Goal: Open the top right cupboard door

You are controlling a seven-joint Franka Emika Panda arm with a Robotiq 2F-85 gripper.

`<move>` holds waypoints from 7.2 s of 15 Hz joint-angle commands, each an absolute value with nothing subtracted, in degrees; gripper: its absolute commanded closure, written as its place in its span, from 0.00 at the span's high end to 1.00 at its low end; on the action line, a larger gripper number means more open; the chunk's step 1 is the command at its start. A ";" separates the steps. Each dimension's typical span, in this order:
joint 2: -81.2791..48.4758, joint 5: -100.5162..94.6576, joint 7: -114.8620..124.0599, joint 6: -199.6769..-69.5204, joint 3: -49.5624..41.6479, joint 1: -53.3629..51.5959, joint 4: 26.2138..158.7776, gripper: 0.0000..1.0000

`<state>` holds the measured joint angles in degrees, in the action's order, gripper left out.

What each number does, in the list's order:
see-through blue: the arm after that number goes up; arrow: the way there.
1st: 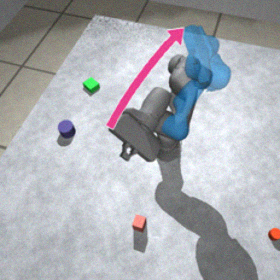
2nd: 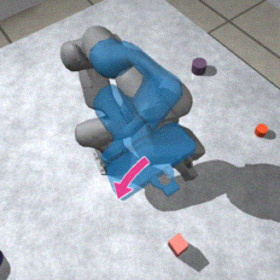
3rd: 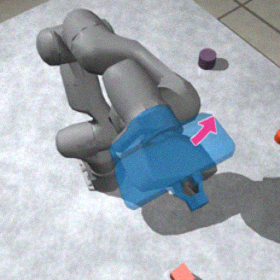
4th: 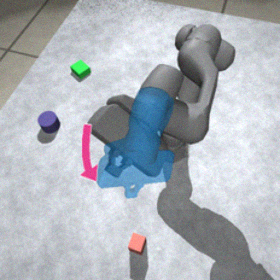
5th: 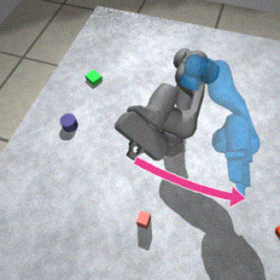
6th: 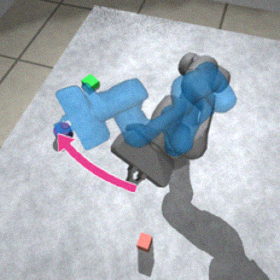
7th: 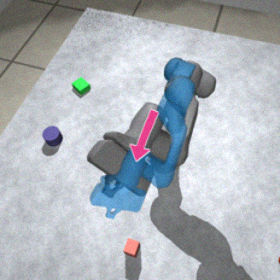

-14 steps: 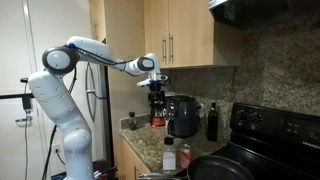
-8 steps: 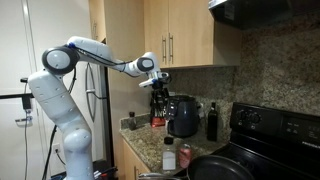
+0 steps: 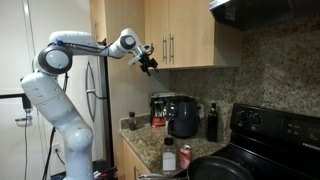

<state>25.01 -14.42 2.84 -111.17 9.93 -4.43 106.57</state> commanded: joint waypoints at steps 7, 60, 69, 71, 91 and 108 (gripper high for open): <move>24.60 -19.51 16.56 -127.05 11.24 -1.10 103.57 1.00; 39.60 -27.51 19.54 -106.40 2.18 8.46 96.99 0.36; 34.72 -15.76 14.83 -110.88 4.47 4.66 93.34 0.82; 32.02 -15.43 16.74 -110.84 6.18 4.33 92.07 0.97; 16.76 -36.65 38.25 -122.09 16.90 7.40 86.75 1.00; 8.38 -50.04 47.49 -121.69 15.17 3.26 80.49 1.00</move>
